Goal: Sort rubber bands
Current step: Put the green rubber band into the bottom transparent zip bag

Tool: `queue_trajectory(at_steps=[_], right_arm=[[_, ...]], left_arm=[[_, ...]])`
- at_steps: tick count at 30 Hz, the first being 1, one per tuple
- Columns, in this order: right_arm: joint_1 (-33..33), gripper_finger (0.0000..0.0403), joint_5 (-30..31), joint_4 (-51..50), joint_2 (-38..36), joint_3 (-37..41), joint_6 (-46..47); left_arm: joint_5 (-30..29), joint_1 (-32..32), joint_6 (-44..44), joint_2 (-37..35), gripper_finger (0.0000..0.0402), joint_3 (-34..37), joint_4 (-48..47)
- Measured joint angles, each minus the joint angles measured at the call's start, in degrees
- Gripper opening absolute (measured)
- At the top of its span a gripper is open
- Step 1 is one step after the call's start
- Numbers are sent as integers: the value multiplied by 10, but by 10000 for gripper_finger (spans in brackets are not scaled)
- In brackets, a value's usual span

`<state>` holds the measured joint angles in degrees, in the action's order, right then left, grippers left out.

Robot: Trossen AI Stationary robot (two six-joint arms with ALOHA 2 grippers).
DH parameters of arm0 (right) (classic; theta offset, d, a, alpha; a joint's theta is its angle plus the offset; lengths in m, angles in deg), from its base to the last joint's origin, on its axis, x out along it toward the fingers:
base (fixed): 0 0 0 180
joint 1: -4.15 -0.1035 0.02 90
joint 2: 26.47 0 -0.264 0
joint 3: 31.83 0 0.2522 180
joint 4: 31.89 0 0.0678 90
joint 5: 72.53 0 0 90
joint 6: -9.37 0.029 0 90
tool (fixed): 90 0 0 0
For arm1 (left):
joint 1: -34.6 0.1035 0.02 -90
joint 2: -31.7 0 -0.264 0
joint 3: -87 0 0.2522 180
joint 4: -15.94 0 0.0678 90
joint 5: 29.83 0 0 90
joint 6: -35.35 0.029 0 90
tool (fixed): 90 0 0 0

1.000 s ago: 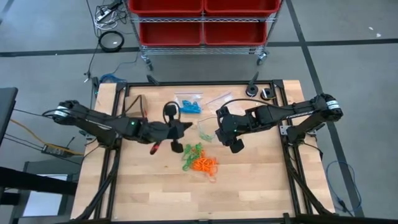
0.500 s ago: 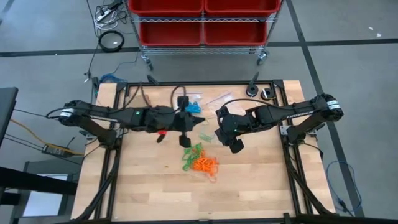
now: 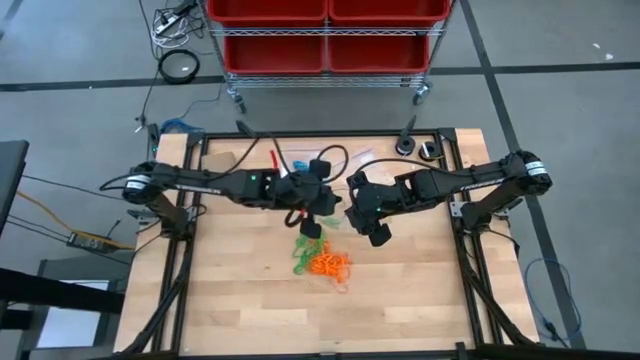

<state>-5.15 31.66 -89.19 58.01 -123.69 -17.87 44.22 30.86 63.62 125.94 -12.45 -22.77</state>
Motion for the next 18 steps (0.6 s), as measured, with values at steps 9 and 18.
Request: queue_trajectory(at_steps=[9, 18], right_arm=[[0, 0, 0, 0, 0, 0, 0], [0, 0, 0, 0, 0, 0, 1]], left_arm=[[1, -1, -2, -11, 145, -5, 9], [-77, -39, -32, -48, 202, -73, -113]])
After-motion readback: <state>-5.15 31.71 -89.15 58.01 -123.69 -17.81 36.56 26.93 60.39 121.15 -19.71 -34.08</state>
